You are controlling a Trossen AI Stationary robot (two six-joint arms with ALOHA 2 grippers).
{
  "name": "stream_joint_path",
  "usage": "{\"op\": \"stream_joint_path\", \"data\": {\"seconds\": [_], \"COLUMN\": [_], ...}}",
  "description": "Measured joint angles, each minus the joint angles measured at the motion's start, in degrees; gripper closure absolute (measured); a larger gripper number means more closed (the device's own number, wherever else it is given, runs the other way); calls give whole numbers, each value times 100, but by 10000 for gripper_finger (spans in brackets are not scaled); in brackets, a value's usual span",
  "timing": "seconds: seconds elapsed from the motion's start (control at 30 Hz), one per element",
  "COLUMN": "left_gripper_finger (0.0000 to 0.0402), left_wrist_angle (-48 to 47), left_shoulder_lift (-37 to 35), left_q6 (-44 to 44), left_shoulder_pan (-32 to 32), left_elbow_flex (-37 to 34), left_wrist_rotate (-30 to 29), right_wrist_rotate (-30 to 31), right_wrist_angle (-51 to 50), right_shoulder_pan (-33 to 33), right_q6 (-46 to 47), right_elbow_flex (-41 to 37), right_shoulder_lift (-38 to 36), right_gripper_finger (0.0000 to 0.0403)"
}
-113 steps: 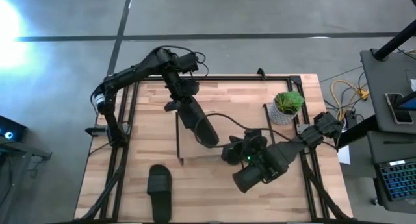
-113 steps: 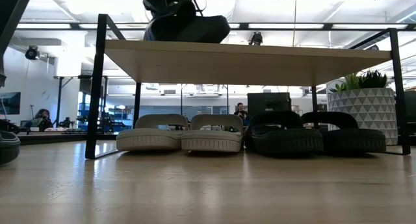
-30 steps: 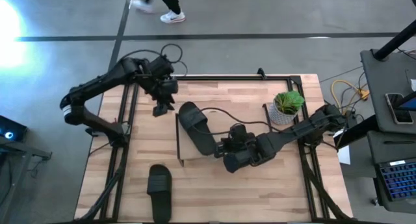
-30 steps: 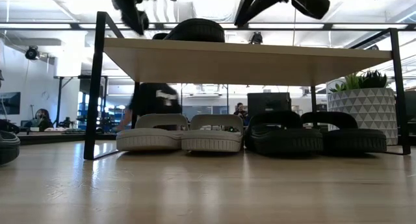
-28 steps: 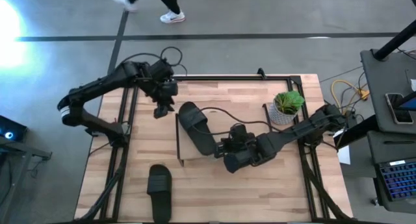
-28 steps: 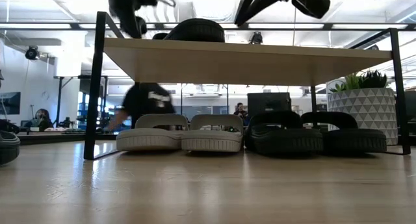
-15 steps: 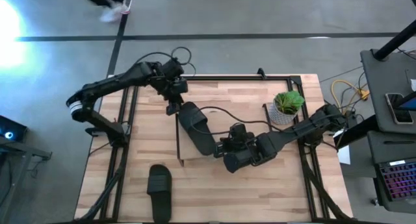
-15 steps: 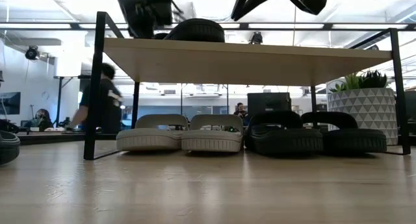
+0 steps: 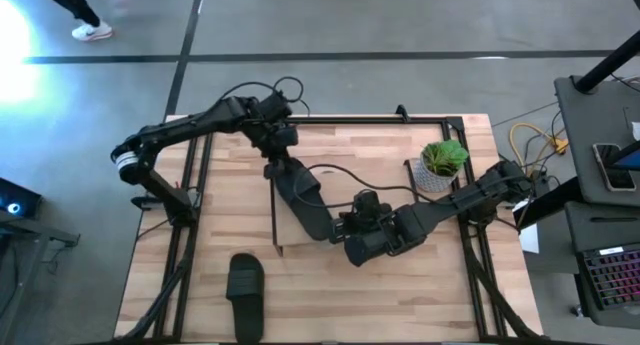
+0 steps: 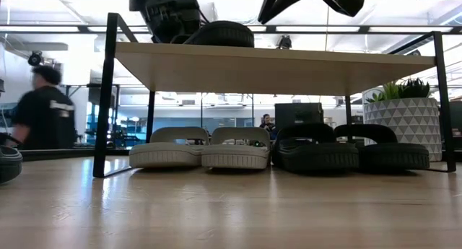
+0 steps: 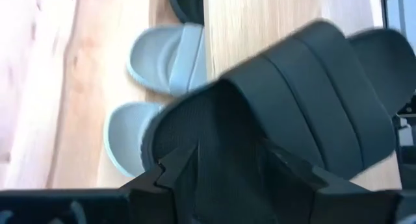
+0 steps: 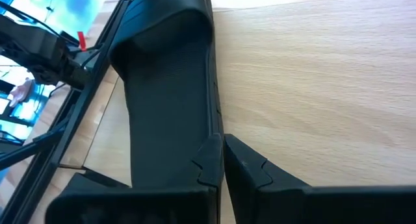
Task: Pick and place slides into the shelf
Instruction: Put the left black slide on the shelf
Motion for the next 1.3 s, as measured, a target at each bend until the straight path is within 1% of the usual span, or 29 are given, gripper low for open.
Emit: {"op": "stream_joint_path", "data": {"seconds": [0.17, 0.3, 0.37, 0.4, 0.47, 0.53, 0.6, 0.73, 0.8, 0.9, 1.1, 1.3], "left_gripper_finger": [261, 261, 261, 261, 261, 261, 261, 261, 261, 261, 261, 261], "left_wrist_angle": [424, 575, 515, 483, 256, -207, -803, -1652, -1724, -1641, -1215, -1239], "left_shoulder_lift": [29, 137, 222, 249, 260, 249, 238, 240, 238, 243, 368, 656], "left_q6": [-4, -6, -7, -7, -7, 13, 17, -31, -147, -149, -94, 22], "left_shoulder_pan": [0, 0, -2, -2, -2, 29, 62, 74, 70, 79, 76, 79], "left_elbow_flex": [67, 277, 424, 488, 639, 830, 936, 856, 777, 690, 645, 634], "left_wrist_rotate": [69, 201, 148, 18, -457, -907, -1116, -1677, -1949, -2063, -2092, -2104], "right_wrist_rotate": [0, -2, -2, -4, -34, -96, -132, -146, -139, -125, -125, -125], "right_wrist_angle": [-27, -135, -251, -341, -548, -754, -937, -1009, -1009, -1013, -1013, -1010], "right_shoulder_pan": [0, 2, 14, 15, 36, 55, 84, 94, 92, 92, 111, 129], "right_q6": [-2, 23, 151, 232, 419, 569, 698, 748, 748, 736, 709, 709], "right_elbow_flex": [-4, -9, -9, -9, -9, -9, -9, -9, -8, -9, -9, -9], "right_shoulder_lift": [0, 0, 0, 1, 1, 1, 0, 2, 2, 2, 2, 2], "right_gripper_finger": [394, 394, 394, 394, 394, 394, 394, 394, 394, 394, 394, 394]}}
